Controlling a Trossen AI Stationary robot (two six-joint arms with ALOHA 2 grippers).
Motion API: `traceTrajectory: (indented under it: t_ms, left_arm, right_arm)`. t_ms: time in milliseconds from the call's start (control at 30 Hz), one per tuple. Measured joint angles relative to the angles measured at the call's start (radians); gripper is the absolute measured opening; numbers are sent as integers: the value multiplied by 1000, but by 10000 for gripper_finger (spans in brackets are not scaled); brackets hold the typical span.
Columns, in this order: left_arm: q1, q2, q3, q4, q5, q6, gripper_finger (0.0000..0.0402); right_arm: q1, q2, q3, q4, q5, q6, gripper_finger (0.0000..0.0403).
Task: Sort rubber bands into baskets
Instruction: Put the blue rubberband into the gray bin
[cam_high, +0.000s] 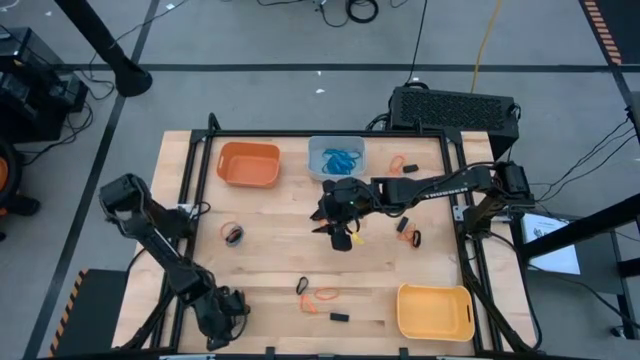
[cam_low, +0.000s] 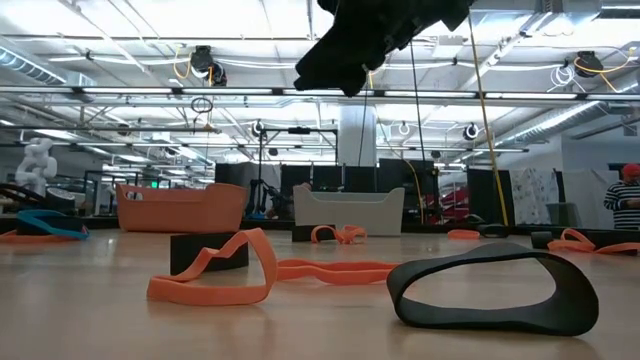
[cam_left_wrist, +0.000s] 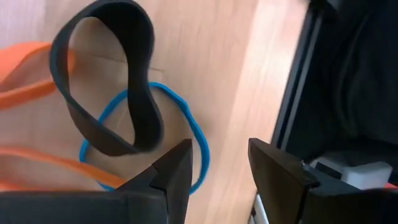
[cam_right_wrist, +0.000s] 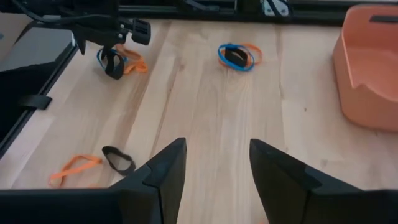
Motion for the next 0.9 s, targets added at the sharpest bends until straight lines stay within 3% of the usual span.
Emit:
traceTrajectory:
  t_ms: [333, 467, 633, 900]
  left_arm:
    - [-47, 35, 5, 9, -15, -55, 155]
    - [-50, 41, 5, 3, -19, -53, 111]
    - [-47, 42, 3, -13, -39, -29, 18]
    - [-42, -38, -3, -20, -105, 27, 4]
  right_arm:
    - [1, 0, 0, -52, 0, 51, 169]
    - [6, 0, 0, -51, 0, 51, 169]
    - [21, 0, 0, -51, 0, 51, 169]
    - [37, 0, 0, -51, 0, 56, 169]
